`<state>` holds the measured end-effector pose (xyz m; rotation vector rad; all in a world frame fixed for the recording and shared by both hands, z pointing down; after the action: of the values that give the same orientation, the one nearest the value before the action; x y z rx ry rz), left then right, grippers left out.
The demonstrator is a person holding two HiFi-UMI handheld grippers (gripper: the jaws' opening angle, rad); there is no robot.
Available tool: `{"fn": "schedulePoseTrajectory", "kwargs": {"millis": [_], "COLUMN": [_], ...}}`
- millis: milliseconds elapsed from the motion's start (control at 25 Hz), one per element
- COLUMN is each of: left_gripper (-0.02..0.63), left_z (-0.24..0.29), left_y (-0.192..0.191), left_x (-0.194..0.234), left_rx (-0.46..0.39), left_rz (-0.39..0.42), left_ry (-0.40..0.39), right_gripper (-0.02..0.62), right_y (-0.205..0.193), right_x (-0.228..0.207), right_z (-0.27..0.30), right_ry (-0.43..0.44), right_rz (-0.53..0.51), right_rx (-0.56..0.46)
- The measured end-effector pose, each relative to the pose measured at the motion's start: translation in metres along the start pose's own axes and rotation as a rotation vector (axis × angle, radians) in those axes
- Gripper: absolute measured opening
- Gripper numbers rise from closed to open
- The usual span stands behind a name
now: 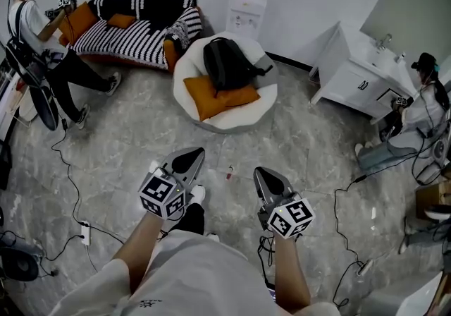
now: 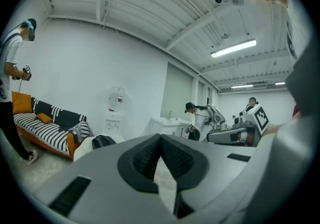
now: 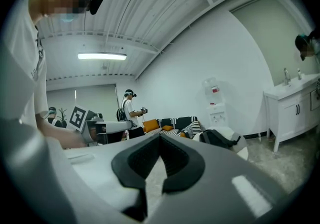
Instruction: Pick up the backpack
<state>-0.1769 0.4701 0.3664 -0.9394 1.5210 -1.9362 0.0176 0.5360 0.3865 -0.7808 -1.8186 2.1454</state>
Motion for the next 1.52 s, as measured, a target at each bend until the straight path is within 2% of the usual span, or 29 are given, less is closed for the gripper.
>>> {"fn": "schedulePoseTrajectory", "kwargs": {"millis": [400, 760, 1000, 1320, 1520], "left_gripper": [-0.012, -0.012, -0.012, -0.012, -0.012], "left_z": [0.072, 0.131, 0.161, 0.174, 0.184], "left_y": [0.027, 0.046, 0.06, 0.061, 0.065], "left_x": [0.078, 0.141, 0.18, 0.198, 0.21], "left_rx": [0.026, 0.043, 0.043, 0.045, 0.03], "left_rz": [0.011, -0.008, -0.019, -0.021, -0.025], "left_ry": [-0.017, -0.115, -0.182, -0.205, -0.188], "right_gripper": [0.002, 0.003, 0.003, 0.003, 0.003], "right_y": [0.031, 0.048, 0.062, 0.068, 0.07], "right_x": [-0.055, -0.093, -0.114, -0.127, -0.139], "right_z": [0.088, 0.158, 0.199, 0.218, 0.237], "right_ry": [-0.042, -0.097, -0.151, -0.169, -0.148], "right_rz": [0.028, 0.019, 0.039, 0.041, 0.039], "right_rx": [-0.012, 0.011, -0.012, -0.004, -0.012]}}
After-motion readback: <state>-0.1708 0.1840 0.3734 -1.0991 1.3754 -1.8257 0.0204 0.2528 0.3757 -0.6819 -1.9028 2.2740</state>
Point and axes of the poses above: the fingertips, and each gripper's own axes: z forward along the fingers, x to its left, y out of its top, the point moved 4 cm from there along -z, backward along the fingers, and after that the axes turned 2 degrees about -z, right-handed, at the moved point
